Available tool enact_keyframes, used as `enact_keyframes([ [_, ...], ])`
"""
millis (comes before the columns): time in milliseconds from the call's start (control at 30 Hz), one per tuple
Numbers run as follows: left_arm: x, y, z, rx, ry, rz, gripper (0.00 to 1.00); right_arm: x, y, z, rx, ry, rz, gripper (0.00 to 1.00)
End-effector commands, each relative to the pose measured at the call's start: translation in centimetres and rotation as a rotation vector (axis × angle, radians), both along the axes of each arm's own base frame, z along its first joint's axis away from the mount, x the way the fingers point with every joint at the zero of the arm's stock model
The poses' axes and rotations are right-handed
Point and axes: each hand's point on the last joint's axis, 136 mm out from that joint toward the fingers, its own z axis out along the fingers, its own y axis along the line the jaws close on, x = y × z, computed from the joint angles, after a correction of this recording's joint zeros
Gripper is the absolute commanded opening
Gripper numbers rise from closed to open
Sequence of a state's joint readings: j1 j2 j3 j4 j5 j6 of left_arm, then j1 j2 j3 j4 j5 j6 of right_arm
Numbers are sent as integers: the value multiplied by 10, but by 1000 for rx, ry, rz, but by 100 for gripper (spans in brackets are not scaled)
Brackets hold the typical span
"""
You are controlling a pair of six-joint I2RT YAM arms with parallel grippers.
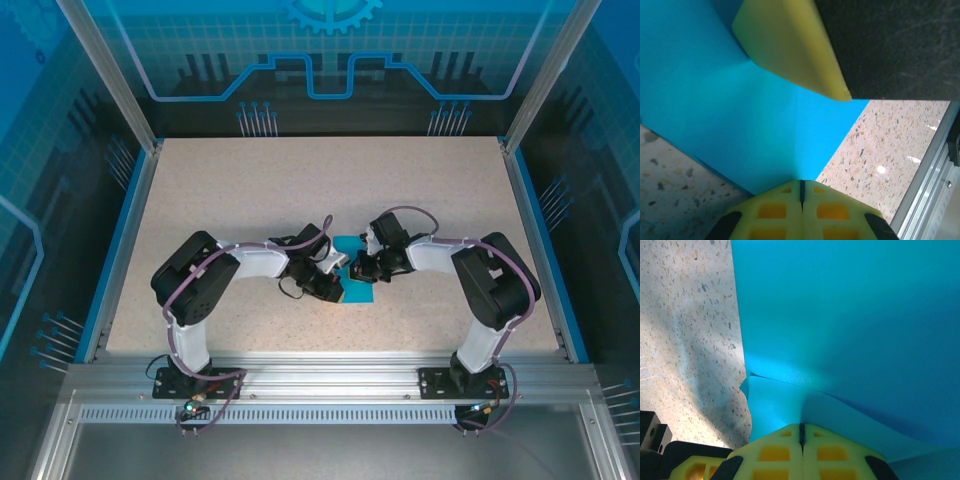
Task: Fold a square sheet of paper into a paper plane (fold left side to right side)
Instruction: Fold the triangle a second time at the center of the table.
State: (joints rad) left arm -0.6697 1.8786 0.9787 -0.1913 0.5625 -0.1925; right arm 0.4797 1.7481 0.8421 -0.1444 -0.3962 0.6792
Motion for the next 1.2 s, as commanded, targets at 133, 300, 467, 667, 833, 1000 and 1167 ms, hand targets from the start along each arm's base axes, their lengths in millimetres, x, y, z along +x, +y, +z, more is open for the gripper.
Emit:
enact_keyframes([
  [133, -8, 11, -21, 46, 30, 26, 0, -9, -1, 23, 22, -68, 58, 0],
  [300, -8, 11, -20, 45, 24, 24, 0, -23, 6, 28, 74, -64, 98, 0],
  [467, -7, 11, -20, 46, 19, 26, 0, -32, 16, 23, 82, -35, 129, 0],
  [667, -7, 12, -20, 52, 17, 26, 0, -35, 23, 12, 76, -7, 141, 0],
  [833, -6, 13, -20, 59, 15, 30, 0, -37, 20, 5, 53, 13, 144, 0],
  [1000, -6, 14, -22, 69, 17, 34, 0, -39, 15, -5, 20, 27, 142, 0],
  [1167, -6, 16, -24, 78, 19, 35, 0, -39, 8, -13, -35, 35, 142, 0],
])
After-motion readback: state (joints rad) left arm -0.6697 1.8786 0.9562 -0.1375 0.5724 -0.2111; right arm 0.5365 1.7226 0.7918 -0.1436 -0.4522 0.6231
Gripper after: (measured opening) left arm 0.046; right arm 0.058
